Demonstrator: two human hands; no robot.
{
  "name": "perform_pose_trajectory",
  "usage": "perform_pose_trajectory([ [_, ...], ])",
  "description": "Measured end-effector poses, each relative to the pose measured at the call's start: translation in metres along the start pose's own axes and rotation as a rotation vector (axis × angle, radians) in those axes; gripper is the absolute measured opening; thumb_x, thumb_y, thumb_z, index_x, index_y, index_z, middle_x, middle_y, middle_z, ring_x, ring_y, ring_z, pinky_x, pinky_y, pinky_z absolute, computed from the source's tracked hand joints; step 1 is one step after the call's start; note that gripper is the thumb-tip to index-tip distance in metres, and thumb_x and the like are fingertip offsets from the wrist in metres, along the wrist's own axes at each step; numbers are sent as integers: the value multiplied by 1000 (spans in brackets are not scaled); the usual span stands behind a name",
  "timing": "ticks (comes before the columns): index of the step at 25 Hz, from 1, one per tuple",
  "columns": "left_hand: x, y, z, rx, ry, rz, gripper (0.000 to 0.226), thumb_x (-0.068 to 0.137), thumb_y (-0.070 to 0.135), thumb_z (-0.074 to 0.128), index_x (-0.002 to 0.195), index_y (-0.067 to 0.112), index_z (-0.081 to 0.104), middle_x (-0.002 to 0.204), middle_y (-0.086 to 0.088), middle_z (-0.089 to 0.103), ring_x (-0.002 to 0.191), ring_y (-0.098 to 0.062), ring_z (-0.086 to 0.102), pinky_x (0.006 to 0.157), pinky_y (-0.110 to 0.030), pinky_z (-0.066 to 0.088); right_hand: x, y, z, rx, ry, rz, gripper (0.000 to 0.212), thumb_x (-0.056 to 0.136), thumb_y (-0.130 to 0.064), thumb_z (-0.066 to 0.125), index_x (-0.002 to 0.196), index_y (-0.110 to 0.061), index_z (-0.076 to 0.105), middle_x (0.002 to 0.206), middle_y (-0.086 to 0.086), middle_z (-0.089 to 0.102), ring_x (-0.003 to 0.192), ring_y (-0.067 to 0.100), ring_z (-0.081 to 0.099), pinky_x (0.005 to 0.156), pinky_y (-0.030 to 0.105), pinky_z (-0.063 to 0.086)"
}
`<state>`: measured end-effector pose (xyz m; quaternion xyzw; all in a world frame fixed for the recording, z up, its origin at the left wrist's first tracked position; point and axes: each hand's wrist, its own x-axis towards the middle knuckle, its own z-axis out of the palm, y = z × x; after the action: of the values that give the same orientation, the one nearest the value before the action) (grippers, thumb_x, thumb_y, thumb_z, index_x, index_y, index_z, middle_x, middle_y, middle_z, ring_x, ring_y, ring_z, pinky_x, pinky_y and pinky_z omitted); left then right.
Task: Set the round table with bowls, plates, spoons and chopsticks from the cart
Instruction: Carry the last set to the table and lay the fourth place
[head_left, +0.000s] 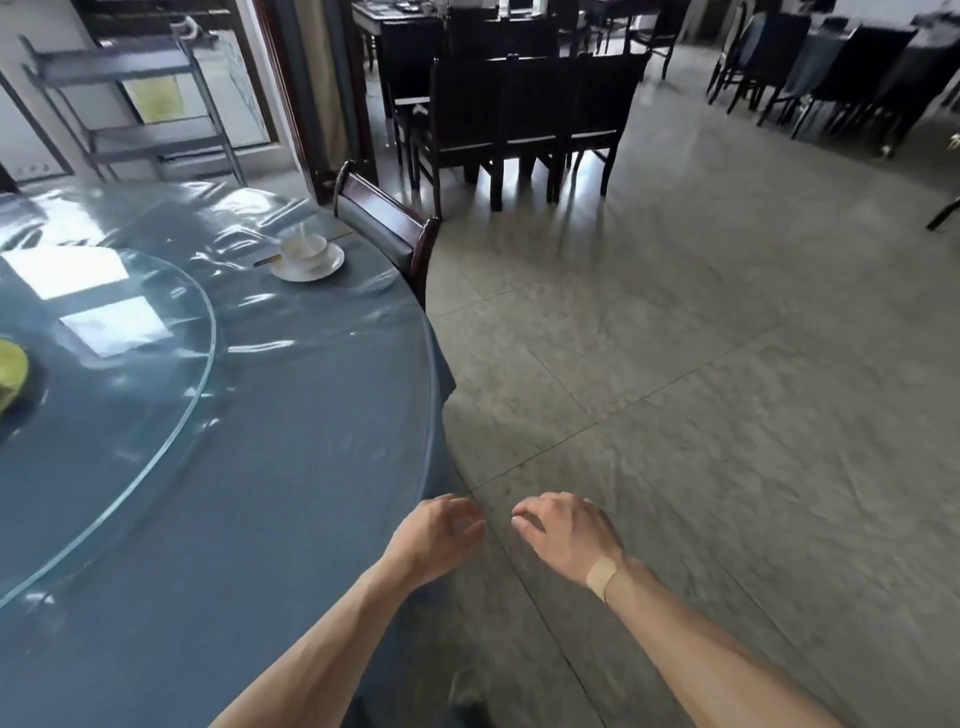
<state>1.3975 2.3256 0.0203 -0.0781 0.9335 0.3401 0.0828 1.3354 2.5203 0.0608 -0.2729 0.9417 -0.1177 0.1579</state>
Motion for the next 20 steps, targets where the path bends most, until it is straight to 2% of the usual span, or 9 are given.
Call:
perform_pose_trajectory([
  [5, 77, -8, -38, -22, 7, -12, 21, 90, 41, 60, 104, 34, 73, 109, 8, 71, 99, -13, 67, 87, -32, 54, 84, 6, -32, 19, 24, -24, 33, 97, -44, 45, 116, -28, 67, 116, -2, 70, 107, 20, 63, 88, 33, 50],
  [10, 149, -11, -68, -52, 47, -39, 20, 92, 36, 62, 105, 28, 75, 109, 6, 71, 99, -13, 66, 87, -28, 52, 164, 23, -57, 38, 41, -46, 31, 97, -44, 47, 113, -29, 69, 113, -5, 71, 101, 17, 65, 84, 31, 53],
  [17, 275, -3, -99, -77, 114, -84, 22, 92, 39, 62, 108, 29, 75, 110, 9, 71, 98, -8, 66, 90, -31, 53, 296, 72, -96, 65, 45, -126, 29, 96, -45, 50, 109, -28, 70, 107, -7, 73, 95, 15, 67, 79, 29, 53],
  [20, 334, 11, -113, -88, 158, -115, 21, 91, 37, 64, 105, 27, 76, 109, 10, 72, 95, -5, 66, 86, -24, 52, 356, 99, -122, 47, 34, -169, 30, 95, -45, 51, 107, -27, 71, 105, -6, 73, 94, 16, 68, 78, 30, 53],
])
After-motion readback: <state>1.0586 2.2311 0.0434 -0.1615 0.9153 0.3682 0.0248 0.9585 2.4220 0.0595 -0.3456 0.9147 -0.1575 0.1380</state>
